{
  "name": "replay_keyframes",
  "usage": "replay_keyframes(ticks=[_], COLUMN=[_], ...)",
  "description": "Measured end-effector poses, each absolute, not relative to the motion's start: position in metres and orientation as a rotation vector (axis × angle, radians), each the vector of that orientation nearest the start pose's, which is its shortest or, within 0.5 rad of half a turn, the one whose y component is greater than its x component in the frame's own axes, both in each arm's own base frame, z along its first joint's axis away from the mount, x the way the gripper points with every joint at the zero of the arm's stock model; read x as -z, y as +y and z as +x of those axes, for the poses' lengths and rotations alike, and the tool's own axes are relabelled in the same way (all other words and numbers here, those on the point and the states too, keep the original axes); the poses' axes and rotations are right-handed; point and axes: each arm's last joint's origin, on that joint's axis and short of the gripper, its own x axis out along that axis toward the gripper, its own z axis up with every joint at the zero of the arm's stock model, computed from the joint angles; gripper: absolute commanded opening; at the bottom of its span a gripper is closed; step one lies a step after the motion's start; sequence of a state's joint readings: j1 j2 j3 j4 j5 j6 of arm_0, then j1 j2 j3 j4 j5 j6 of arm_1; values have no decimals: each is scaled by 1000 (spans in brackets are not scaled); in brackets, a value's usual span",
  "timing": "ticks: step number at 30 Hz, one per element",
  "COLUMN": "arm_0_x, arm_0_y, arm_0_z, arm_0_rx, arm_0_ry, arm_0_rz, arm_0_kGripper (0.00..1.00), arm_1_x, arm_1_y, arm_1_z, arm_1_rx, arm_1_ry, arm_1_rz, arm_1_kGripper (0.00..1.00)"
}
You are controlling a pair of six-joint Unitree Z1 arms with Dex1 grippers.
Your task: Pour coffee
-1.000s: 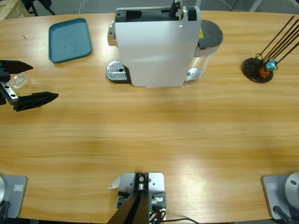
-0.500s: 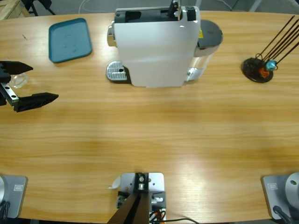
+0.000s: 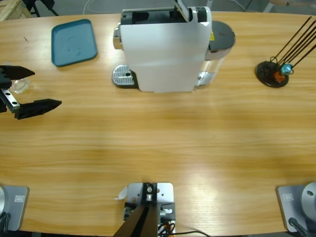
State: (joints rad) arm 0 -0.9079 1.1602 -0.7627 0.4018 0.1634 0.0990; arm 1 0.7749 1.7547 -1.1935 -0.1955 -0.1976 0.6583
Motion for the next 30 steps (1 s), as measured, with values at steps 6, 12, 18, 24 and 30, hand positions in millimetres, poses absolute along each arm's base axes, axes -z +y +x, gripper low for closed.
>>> replay_keyframes(ticks=[6,12,18,24,30], arm_0_x=[-307,-307,-307,-307,-307], arm_0_y=[-126,-126,-126,-126,-126], arm_0_z=[108,108,108,108,108], arm_0_rx=[740,740,740,740,740], arm_0_ry=[673,673,673,673,674], arm_0_rz=[510,510,510,510,510], arm_0_kGripper=[1000,1000,1000,1000,1000], arm_1_x=[-337,-343,-344,-343,-335], arm_1_y=[266,278,280,296,327], arm_1_z=[286,285,285,272,242], arm_1_rx=[-441,-475,-481,-527,-623], arm_1_ry=[497,479,474,486,526], arm_1_rz=[448,434,428,416,380], arm_1_kGripper=[0,0,0,0,0])
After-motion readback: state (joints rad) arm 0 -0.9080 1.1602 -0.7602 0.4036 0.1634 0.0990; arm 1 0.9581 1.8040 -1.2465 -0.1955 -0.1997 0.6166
